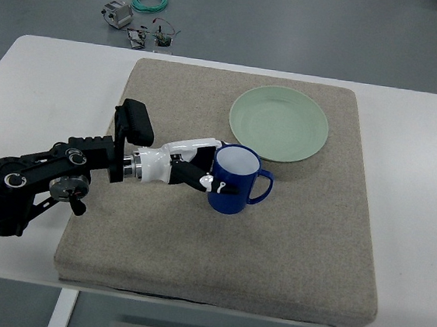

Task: Place cup left of plate with left hand
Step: 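Slide the blue mug with the left hand away from the plate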

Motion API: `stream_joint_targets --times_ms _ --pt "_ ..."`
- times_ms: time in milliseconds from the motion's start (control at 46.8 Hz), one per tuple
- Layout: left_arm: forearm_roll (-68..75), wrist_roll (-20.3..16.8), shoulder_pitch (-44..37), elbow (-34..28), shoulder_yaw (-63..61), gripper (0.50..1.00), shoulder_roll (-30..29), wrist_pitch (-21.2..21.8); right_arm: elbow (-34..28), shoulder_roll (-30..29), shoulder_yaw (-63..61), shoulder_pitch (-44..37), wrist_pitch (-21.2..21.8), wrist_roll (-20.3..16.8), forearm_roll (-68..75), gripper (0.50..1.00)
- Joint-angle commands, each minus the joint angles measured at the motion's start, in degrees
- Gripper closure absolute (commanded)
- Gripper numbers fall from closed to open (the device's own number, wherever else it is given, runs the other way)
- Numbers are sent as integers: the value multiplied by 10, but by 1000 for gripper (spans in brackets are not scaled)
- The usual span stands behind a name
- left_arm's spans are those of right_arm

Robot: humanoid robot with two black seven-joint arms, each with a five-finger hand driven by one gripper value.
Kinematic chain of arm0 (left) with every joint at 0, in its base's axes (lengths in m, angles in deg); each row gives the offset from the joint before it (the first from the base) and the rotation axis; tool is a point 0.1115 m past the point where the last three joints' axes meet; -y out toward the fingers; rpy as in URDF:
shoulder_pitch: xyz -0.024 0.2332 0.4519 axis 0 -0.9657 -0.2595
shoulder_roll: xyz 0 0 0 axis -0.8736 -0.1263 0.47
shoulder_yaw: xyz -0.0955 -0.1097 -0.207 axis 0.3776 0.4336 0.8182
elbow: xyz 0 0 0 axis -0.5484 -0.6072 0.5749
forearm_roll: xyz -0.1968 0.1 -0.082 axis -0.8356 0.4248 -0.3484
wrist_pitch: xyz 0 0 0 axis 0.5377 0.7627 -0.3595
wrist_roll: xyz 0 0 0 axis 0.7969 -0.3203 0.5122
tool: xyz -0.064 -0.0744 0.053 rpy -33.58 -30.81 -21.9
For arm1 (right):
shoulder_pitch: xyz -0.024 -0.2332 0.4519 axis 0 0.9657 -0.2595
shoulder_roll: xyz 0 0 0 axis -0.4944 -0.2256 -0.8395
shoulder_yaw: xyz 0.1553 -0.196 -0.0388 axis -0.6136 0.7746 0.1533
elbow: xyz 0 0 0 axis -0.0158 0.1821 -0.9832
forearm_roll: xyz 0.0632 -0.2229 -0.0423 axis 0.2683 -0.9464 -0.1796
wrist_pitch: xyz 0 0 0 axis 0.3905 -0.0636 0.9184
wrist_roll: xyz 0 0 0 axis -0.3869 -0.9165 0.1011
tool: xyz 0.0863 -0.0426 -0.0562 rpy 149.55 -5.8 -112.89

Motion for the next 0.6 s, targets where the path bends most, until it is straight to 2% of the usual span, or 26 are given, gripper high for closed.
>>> stream_joint_targets --times_ms 0,406,576 --pt "1 0 0 -1 18 954 0 35 0 0 0 0 -1 0 0 566" --pt "-1 -3 -2 -30 93 952 -10 138 0 0 0 0 0 0 0 566" --pt "-1 -26 -6 -51 118 945 -12 154 0 0 0 0 -1 0 0 566"
